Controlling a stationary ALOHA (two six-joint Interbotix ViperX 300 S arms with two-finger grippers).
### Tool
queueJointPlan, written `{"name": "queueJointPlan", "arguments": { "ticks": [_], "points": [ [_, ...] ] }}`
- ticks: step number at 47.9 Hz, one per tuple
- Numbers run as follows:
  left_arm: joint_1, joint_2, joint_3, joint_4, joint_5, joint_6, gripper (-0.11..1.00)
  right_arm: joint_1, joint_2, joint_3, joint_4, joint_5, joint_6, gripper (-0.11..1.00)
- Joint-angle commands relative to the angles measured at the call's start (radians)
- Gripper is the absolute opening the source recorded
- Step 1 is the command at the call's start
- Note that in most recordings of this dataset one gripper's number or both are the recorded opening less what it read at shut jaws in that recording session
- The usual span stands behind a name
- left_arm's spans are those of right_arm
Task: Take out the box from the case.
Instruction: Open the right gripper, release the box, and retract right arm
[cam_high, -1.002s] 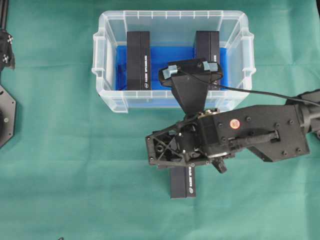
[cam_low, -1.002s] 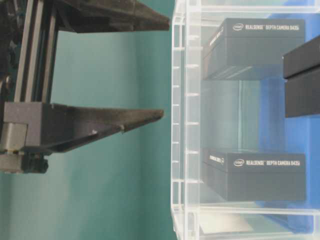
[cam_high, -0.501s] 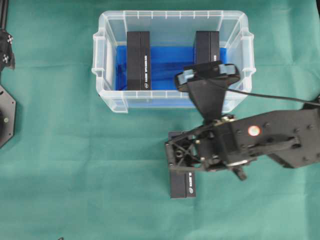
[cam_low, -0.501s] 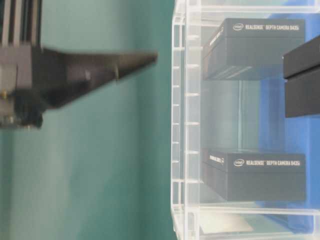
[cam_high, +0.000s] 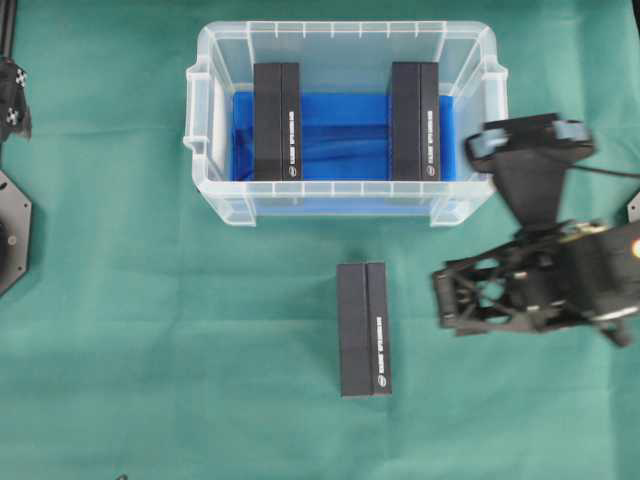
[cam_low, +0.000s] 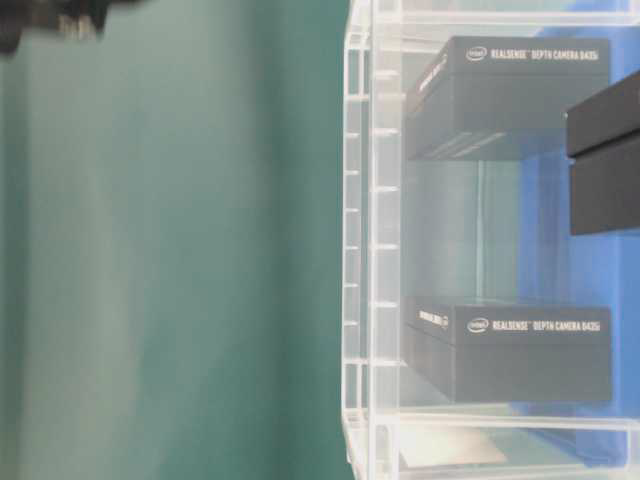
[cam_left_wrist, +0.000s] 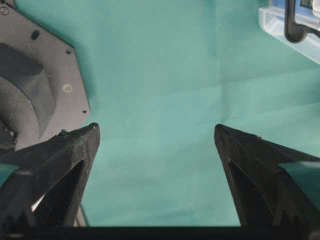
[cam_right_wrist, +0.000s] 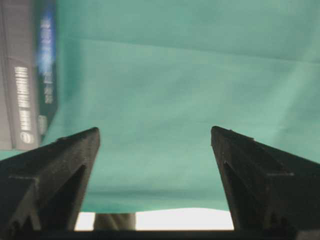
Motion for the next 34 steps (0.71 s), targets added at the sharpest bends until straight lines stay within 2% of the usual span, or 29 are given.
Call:
{"name": "queueJointPlan", "arguments": {
  "ticks": [1,7,15,34],
  "points": [
    [0.0,-0.002,-0.014,0.0,-0.011,0.003,0.95,0.014,-0.077,0.048,-0.002,-0.014,0.02,0.88],
    [0.0,-0.003,-0.012,0.0,-0.011,0.002,0.95,0.038,-0.149,0.126,0.0,-0.021,0.06,0.88],
    [0.0,-0.003,-0.012,0.0,-0.012,0.0,0.95,0.057,-0.216,0.181,-0.002,-0.02,0.092,0.88],
    [0.0,0.005,-0.015,0.0,-0.012,0.0,0.95,0.049,-0.229,0.193,-0.014,-0.018,0.083,0.88]
  ]
}}
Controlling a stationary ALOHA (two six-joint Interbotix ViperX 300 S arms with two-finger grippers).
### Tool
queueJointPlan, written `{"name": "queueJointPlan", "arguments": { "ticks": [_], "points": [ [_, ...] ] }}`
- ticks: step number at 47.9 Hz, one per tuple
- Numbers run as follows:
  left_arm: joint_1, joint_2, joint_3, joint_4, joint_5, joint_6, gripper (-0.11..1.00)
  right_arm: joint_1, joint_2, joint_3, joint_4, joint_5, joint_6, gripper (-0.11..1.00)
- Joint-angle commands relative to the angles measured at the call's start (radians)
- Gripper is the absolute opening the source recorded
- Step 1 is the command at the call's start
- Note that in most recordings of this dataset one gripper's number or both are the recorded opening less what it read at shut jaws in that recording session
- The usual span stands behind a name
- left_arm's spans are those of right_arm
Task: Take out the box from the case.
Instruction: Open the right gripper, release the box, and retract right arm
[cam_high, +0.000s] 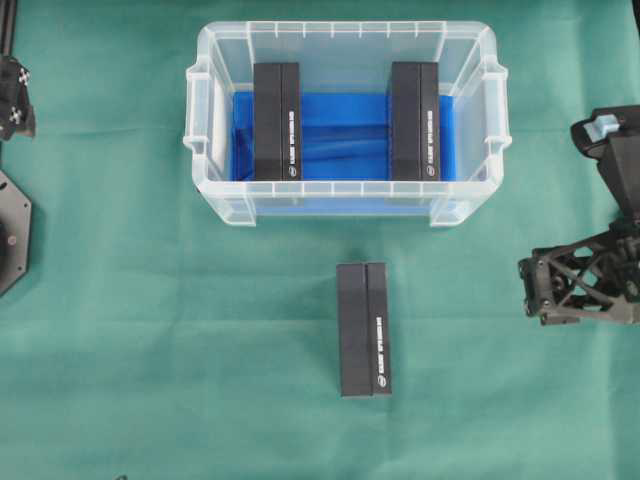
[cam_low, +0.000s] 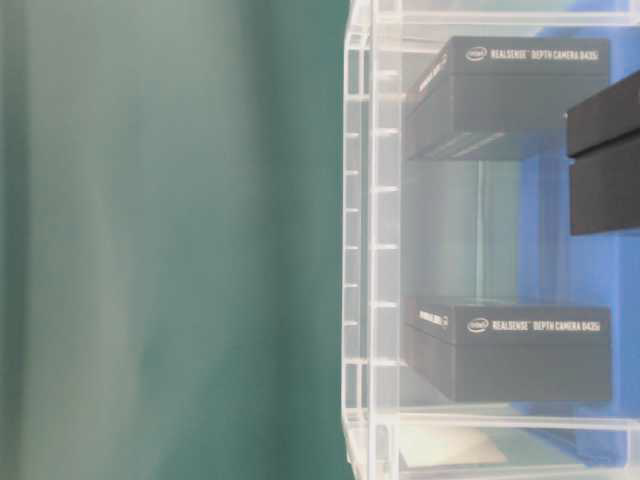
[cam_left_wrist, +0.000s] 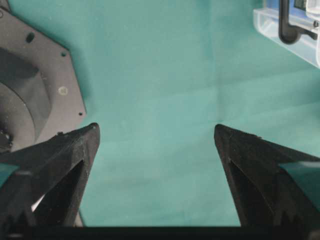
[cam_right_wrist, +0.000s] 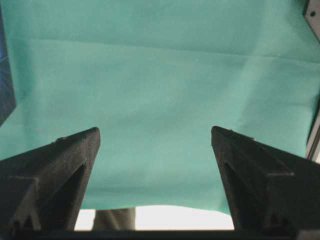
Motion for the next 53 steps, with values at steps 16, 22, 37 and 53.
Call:
{"name": "queueJointPlan", "arguments": {
  "ticks": [16,22,37,53],
  "points": [
    [0.002,0.003,-0.017,0.0,-0.003,-0.002,0.95,-0.183,-0.08,0.048,-0.041,-0.002,-0.16,0.88],
    [0.0,0.003,-0.015,0.0,-0.003,-0.002,0.95,-0.311,-0.11,0.066,-0.044,-0.003,-0.276,0.88],
    [0.0,0.005,-0.015,0.0,-0.003,-0.003,0.95,-0.589,-0.126,0.077,-0.061,-0.029,-0.554,0.88],
    [0.0,0.003,-0.015,0.0,-0.002,-0.037,0.95,-0.738,-0.123,0.077,-0.06,-0.054,-0.698,0.88]
  ]
}}
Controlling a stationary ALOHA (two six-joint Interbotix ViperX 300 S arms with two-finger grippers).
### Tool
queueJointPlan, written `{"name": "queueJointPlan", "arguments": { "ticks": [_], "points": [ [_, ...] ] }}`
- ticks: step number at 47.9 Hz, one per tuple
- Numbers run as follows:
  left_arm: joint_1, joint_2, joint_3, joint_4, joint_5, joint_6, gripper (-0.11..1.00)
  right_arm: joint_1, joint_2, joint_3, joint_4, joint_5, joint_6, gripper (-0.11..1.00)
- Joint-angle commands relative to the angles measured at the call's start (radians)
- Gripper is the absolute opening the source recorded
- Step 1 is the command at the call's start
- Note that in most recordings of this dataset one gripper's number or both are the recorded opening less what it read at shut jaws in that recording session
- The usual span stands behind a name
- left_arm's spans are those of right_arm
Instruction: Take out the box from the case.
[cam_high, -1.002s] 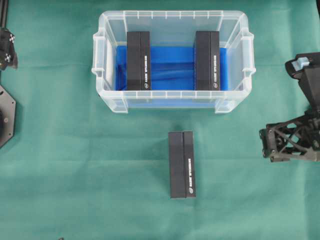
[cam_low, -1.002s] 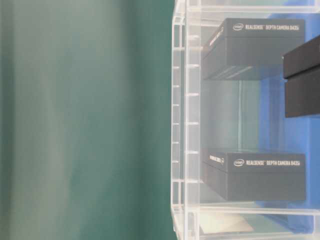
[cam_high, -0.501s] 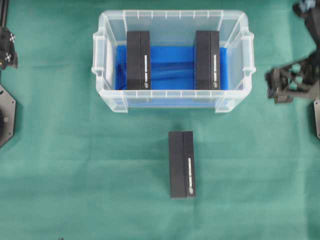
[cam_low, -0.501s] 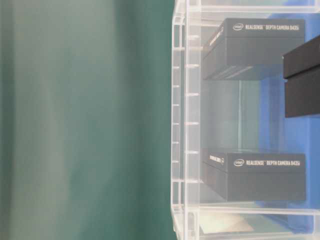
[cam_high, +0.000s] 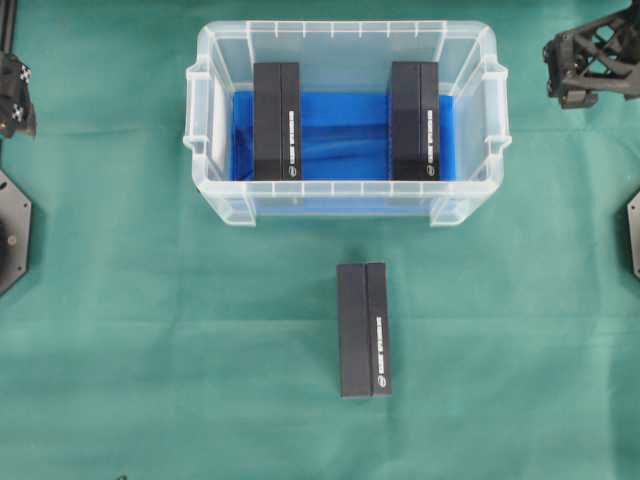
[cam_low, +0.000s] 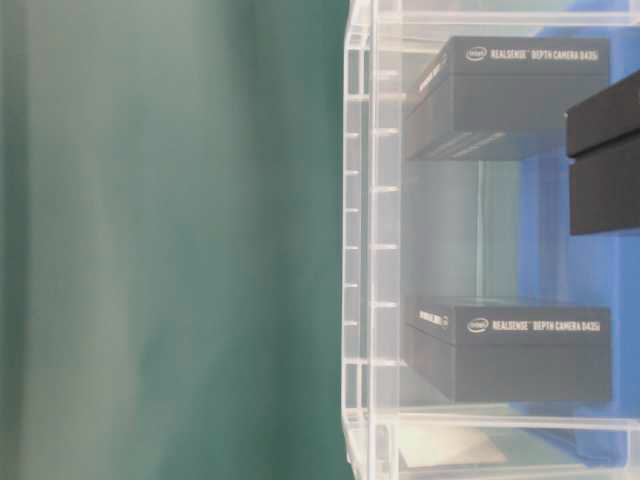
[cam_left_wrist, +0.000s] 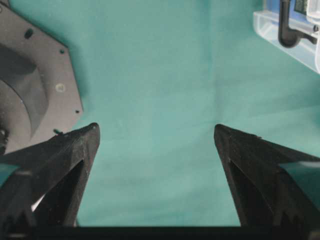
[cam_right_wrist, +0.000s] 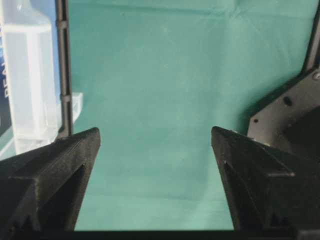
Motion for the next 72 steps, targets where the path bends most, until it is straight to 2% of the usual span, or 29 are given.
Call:
{"name": "queueJointPlan", "arguments": {
  "ticks": [1,22,37,54,72],
  "points": [
    [0.0,-0.002,-0.015,0.0,-0.002,-0.003,0.95,-0.011,-0.008,-0.011,-0.002,-0.003,-0.006,0.88],
    [0.002,0.011,-0.018,0.005,-0.002,-0.011,0.95,-0.011,-0.006,-0.011,0.003,-0.003,-0.008,0.88],
    [0.0,0.097,-0.063,0.006,-0.003,-0.012,0.95,-0.011,-0.006,-0.011,0.008,-0.003,-0.008,0.88],
    [-0.034,0.299,-0.195,0.011,-0.1,-0.025,0.95,-0.011,-0.006,-0.009,0.0,-0.003,-0.015,0.88],
    [-0.058,0.546,-0.417,0.031,-0.104,-0.032,0.95,-0.011,-0.006,-0.011,0.0,-0.015,-0.023,0.88]
  ]
}}
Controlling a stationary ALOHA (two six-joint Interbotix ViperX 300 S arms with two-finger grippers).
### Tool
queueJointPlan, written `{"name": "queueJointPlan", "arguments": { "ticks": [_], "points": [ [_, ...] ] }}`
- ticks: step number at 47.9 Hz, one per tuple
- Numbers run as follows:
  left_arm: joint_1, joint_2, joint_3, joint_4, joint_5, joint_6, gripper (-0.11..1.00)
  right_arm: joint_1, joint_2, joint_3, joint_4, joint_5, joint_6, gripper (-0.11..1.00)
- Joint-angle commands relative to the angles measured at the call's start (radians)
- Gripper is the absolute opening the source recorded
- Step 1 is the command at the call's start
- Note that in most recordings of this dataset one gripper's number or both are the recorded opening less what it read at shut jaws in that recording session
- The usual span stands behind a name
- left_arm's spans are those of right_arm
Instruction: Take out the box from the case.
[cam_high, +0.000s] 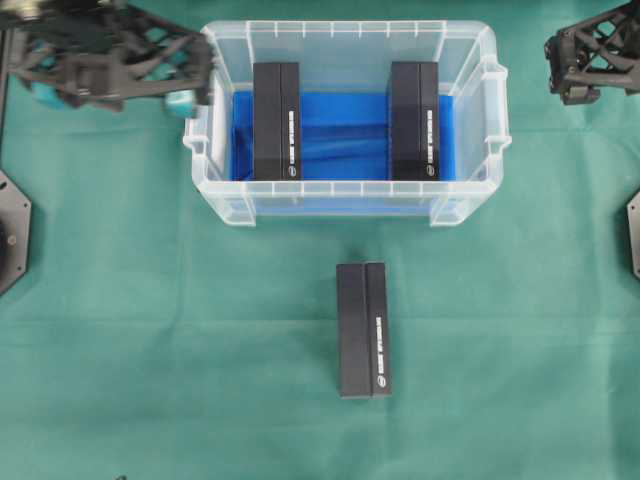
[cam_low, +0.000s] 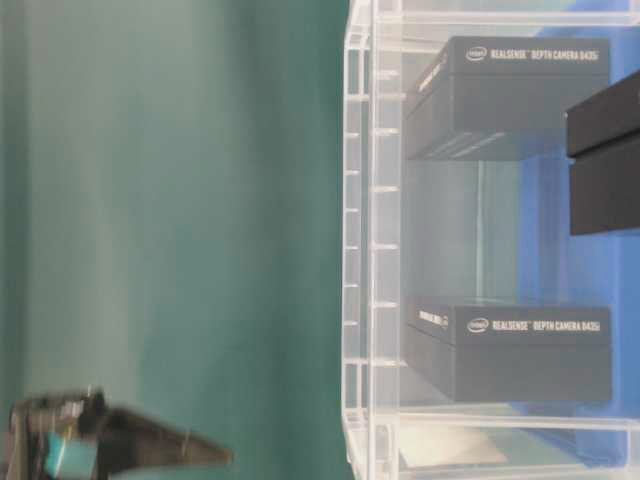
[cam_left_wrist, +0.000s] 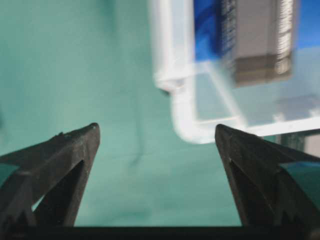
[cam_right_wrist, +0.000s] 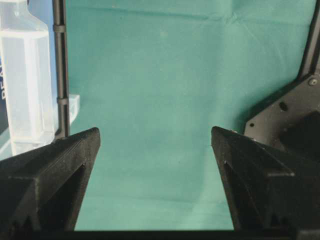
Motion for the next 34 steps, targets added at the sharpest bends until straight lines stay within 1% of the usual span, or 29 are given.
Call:
{"name": "queueJointPlan", "arguments": {
  "ticks": [1,12,20,28,34],
  "points": [
    [-0.009,0.037,-0.08,0.012,-0.003,0.002,0.95,-0.002,-0.008,-0.008,-0.003,-0.012,-0.002,0.88],
    [-0.02,0.147,-0.206,0.02,-0.003,0.0,0.95,-0.002,-0.008,-0.006,-0.003,-0.031,-0.011,0.88],
    [-0.023,0.202,-0.272,0.02,0.003,-0.002,0.95,-0.002,-0.008,0.0,-0.002,-0.031,-0.028,0.88],
    [-0.026,0.247,-0.327,0.02,0.008,-0.008,0.95,-0.002,-0.009,0.005,-0.002,-0.031,-0.029,0.88],
    [-0.026,0.259,-0.336,0.02,0.021,-0.011,0.95,-0.002,-0.009,0.006,-0.002,-0.031,-0.031,0.87]
  ]
}}
